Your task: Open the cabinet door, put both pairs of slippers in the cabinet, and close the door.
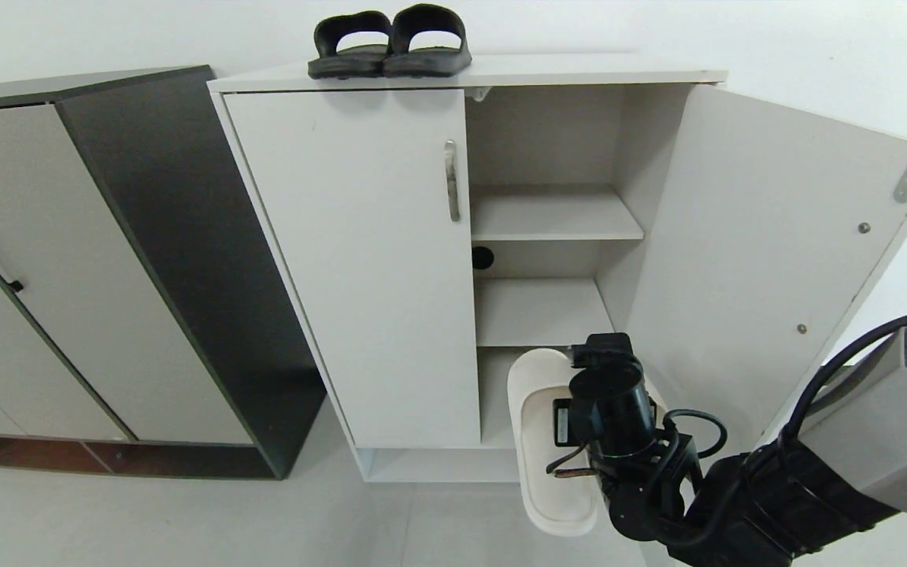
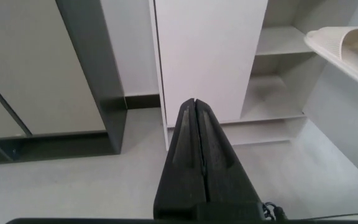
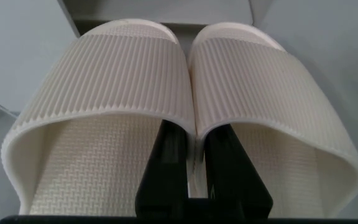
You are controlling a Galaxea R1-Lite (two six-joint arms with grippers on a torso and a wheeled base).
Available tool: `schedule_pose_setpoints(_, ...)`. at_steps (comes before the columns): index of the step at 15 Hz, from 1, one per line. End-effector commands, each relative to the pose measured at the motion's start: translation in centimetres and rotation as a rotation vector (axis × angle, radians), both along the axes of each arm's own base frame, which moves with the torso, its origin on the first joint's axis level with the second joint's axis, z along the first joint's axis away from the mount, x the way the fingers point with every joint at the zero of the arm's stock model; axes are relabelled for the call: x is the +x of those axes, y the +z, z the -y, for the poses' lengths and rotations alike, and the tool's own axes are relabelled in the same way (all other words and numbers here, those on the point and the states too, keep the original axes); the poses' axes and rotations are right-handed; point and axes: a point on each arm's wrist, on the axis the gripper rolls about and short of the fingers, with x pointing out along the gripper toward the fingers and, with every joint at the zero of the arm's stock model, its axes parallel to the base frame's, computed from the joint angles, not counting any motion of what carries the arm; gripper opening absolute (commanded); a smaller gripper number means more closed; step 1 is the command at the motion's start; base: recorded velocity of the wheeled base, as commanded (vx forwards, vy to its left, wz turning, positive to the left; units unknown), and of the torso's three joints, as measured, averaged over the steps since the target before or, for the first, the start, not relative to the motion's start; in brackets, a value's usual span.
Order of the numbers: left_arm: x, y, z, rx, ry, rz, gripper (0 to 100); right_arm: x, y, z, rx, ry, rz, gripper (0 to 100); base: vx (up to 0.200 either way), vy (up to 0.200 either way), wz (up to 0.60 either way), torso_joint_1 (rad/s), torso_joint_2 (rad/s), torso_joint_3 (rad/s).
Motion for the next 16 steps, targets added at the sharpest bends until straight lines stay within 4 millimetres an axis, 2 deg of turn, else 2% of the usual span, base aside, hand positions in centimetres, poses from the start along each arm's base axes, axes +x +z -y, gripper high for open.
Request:
schedule_pose_setpoints(1, 0.0, 0.0, 0.0, 0.0, 0.0, -0.002, 0, -0.1, -0.3, 0.0, -0.005, 0.002, -0.005, 0, 0.0, 0.0, 0.0, 0.002, 0.0, -0.188)
schedule_pose_setpoints(6, 0.0, 0.0, 0.0, -0.002, 0.001, -0.002, 0, -0.4, -0.6, 0.1, -0.024, 0.014, 0.007, 0, 0.0, 0.0, 0.0, 0.004, 0.0, -0.2)
schedule_pose_setpoints(11, 0.0, 0.0, 0.0, 0.0, 0.001, -0.002, 0, -0.6, -0.3, 0.0, -0.028, 0.045, 0.151, 0, 0.0, 0.0, 0.0, 0.005, 0.0, -0.201)
schedule_pose_setpoints(16, 0.0, 0.0, 0.0, 0.0, 0.001, -0.002, 0, 0.5, 0.2, 1.2, -0.034, 0.007, 0.178, 0, 0.0, 0.0, 0.0, 0.001, 0.0, -0.147)
